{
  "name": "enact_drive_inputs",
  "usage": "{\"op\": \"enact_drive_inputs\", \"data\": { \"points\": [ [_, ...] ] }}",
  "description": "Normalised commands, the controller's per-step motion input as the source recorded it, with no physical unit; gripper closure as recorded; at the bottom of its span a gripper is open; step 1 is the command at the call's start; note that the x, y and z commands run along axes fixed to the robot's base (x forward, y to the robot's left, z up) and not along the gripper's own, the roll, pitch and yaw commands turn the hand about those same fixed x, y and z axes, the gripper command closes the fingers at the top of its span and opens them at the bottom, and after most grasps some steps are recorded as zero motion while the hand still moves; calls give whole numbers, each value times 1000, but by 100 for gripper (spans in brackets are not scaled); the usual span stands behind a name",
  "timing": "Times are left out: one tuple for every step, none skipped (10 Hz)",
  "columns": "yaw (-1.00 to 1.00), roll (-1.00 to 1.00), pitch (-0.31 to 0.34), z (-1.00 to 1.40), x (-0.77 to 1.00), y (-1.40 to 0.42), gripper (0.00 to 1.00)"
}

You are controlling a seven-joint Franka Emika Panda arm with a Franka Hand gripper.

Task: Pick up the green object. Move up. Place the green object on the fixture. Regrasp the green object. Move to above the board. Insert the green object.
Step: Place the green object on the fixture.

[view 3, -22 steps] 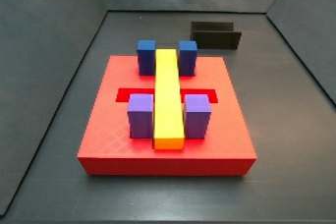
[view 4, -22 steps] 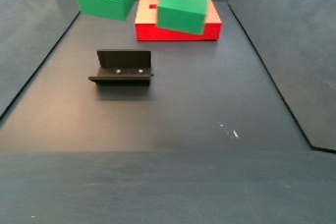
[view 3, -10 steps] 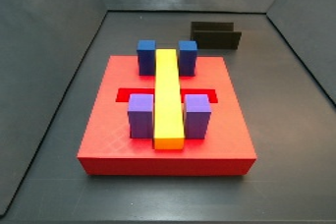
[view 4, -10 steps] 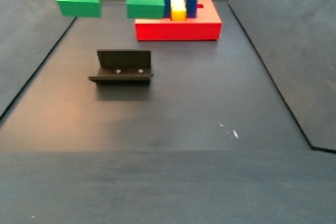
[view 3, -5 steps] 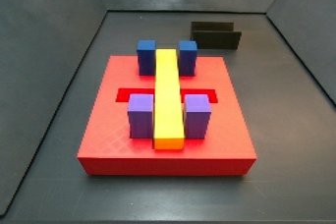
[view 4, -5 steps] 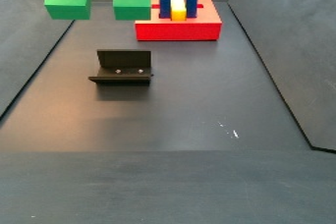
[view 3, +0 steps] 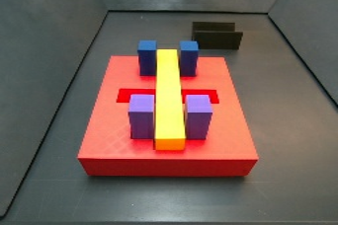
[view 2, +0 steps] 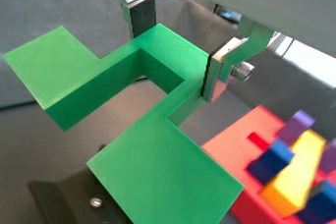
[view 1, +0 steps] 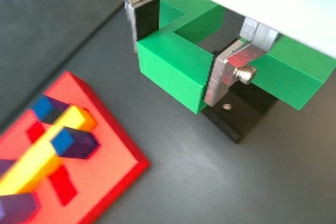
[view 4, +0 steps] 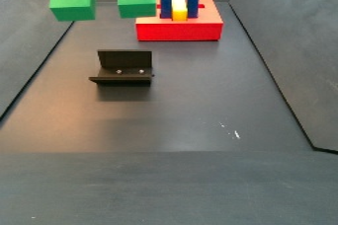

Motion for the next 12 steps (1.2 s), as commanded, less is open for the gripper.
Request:
{"op": "enact_drive_inputs", "data": {
  "points": [
    [-89,-1000,354,60,366,134,100],
    [-120,-1000,183,86,406,83,100],
    [-183,-1000,14,31,409,86,100],
    [-269,-1000,-163,0,131,123,100],
    [-411,-1000,-523,0,0,71,100],
    [-389,-880,-651,0,0,206,100],
    [-260,-603,-297,0,26,231,100],
    [-114,-349,134,-363,137,86,100],
    [69,-37,191,-189,14,0,100],
    [203,31,340,-223,214,-166,100],
    [151,474,437,-189,240,-211,100],
    [86,720,457,-254,317,-123,100]
  ]
}}
